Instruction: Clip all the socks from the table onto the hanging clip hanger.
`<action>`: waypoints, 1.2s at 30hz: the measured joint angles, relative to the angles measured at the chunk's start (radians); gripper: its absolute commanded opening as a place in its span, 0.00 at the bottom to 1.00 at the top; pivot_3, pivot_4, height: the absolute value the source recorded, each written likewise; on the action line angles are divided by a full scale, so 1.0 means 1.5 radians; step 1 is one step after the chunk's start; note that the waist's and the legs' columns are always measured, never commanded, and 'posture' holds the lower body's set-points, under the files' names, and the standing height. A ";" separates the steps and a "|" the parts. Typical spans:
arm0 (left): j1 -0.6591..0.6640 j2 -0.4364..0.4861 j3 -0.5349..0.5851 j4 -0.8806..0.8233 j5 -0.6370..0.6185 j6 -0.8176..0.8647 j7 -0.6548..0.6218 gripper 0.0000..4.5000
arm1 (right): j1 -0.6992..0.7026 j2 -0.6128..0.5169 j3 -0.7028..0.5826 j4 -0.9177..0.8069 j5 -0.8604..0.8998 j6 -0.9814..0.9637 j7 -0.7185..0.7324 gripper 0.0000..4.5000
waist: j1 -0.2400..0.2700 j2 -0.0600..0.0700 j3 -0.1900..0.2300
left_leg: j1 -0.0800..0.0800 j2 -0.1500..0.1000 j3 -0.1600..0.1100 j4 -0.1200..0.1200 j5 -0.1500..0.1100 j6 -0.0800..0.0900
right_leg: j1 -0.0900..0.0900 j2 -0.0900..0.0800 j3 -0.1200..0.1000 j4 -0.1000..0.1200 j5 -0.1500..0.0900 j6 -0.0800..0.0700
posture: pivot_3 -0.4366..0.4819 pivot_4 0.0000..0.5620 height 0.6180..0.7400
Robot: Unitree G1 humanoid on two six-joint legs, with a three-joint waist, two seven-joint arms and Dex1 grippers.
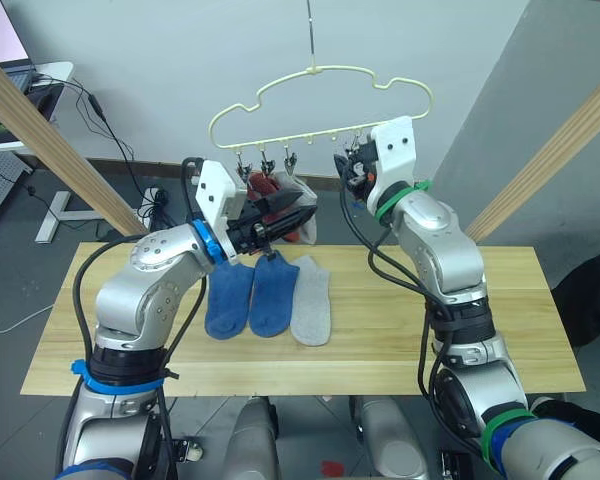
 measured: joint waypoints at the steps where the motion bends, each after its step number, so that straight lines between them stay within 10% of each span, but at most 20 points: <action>1: 0.000 -0.001 0.000 0.000 0.001 0.000 0.001 0.42 | -0.004 0.002 0.000 0.007 0.002 0.000 0.000 0.46 | 0.000 0.000 0.000 | 0.000 0.000 0.000 0.000 0.000 0.000 | 0.000 0.000 0.000 0.000 0.000 0.000 | 0.22 0.46 0.58; 21: 0.010 -0.019 -0.008 -0.003 0.005 0.000 0.009 0.42 | -0.020 0.017 -0.006 0.052 0.027 -0.039 -0.013 0.46 | 0.000 0.000 0.000 | 0.000 0.000 0.000 0.000 0.000 0.000 | 0.000 0.000 0.000 0.000 0.000 0.000 | 0.23 0.46 0.58; 31: 0.046 -0.019 -0.063 -0.003 0.091 -0.049 0.029 0.42 | -0.022 0.017 -0.011 0.061 0.040 -0.043 -0.026 0.00 | 0.000 0.000 0.000 | 0.000 0.000 0.000 0.000 0.000 0.000 | 0.000 0.000 0.000 0.000 0.000 0.000 | 0.22 0.47 0.58; 36: 0.090 -0.059 -0.116 0.024 0.167 -0.074 0.077 0.75 | -0.033 0.017 -0.019 0.071 0.040 -0.044 -0.029 0.00 | 0.001 0.000 0.000 | 0.000 0.000 0.000 0.000 0.000 0.000 | 0.000 0.000 0.000 0.000 0.000 0.000 | 0.21 0.48 0.58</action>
